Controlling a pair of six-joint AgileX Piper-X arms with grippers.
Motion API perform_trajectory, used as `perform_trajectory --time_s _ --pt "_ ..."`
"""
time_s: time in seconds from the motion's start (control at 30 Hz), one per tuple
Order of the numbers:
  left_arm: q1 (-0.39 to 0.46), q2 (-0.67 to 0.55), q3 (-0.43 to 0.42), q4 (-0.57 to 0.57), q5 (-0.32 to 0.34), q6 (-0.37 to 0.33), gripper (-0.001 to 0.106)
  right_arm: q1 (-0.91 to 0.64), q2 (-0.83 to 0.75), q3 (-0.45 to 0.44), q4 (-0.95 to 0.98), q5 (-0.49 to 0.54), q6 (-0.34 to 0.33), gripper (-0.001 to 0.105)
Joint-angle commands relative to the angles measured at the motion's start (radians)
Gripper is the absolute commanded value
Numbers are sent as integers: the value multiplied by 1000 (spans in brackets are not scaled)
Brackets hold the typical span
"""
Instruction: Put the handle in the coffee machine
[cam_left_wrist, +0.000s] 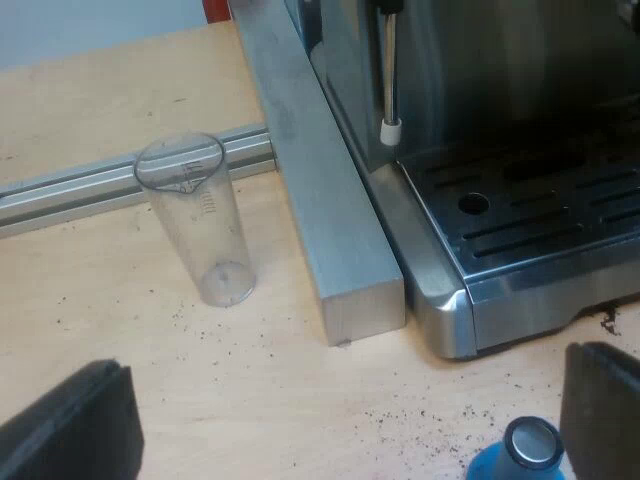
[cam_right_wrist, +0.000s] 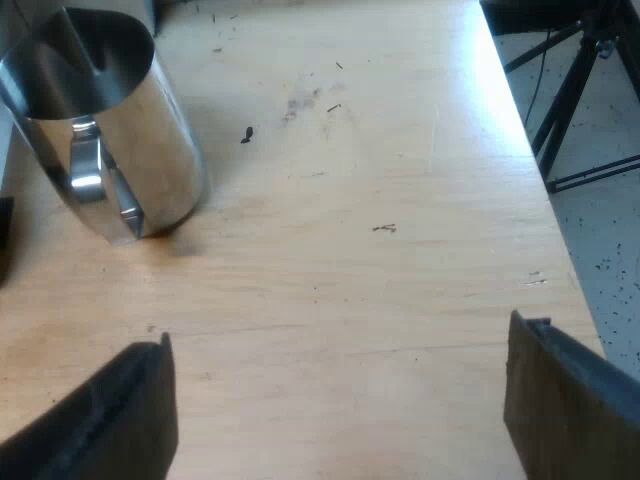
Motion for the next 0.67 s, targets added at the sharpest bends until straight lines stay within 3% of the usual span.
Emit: perform_trajectory --time_s 0.03,0.67 --pt "-3 -139 -5 -12 -7 -14 86 -1 -46 -8 -10 -7 -9 70" --pt "0 -139 -5 -12 -5 -14 86 -1 -46 -8 -10 -7 -9 70"
